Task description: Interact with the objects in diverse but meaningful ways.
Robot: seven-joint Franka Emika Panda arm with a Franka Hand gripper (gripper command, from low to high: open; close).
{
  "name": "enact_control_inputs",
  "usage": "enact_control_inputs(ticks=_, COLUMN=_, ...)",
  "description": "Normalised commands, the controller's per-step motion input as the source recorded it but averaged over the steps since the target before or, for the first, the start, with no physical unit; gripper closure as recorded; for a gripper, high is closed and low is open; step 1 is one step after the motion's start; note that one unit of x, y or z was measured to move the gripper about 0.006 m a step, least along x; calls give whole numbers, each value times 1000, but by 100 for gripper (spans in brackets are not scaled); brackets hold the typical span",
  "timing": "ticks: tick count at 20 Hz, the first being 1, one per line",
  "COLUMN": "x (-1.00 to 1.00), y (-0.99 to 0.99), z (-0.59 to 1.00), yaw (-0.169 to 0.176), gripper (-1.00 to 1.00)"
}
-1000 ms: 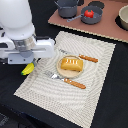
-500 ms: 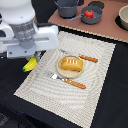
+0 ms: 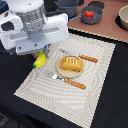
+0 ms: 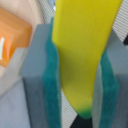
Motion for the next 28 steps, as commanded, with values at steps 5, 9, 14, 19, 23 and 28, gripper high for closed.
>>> enact_control_inputs(ticks=5, x=886, y=-397, z=0, yaw=0, gripper=100)
enact_control_inputs(ticks=9, x=885, y=-396, z=0, yaw=0, gripper=100)
enact_control_inputs(ticks=14, x=883, y=-390, z=0, yaw=0, gripper=100)
enact_control_inputs(ticks=19, x=888, y=-340, z=-8, yaw=0, gripper=100)
enact_control_inputs(ticks=23, x=646, y=-124, z=-125, yaw=0, gripper=100)
enact_control_inputs(ticks=28, x=363, y=-26, z=-65, yaw=0, gripper=100)
